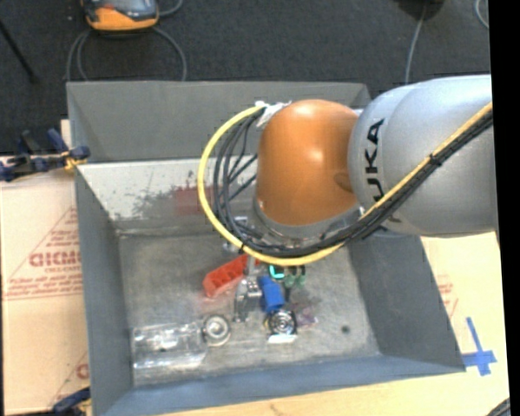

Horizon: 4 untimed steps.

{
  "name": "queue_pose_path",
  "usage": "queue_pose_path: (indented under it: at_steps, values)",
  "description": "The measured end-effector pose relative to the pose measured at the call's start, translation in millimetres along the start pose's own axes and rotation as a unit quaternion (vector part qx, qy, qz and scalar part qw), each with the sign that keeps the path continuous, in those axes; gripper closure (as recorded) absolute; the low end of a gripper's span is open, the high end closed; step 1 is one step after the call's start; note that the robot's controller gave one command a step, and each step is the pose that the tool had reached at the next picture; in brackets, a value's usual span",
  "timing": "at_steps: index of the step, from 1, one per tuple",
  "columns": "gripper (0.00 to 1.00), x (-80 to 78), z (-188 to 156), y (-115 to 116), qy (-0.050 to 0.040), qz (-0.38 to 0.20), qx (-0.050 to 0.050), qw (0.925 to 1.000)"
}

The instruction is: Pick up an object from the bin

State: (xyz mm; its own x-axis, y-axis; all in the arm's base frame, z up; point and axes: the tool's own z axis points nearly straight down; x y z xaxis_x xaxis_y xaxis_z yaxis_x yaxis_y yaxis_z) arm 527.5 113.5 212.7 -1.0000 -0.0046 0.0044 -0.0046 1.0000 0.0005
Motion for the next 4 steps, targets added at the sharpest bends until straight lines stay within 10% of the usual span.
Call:
queue_pose_path:
  at_steps: [1,4]
  values:
    - [0.0,-73.5,139.2,-43.0,-0.0065,-0.081,-0.001,0.9967]
    - [0.0,-79.0,133.7,-43.2,-0.0064,-0.073,-0.001,0.9973]
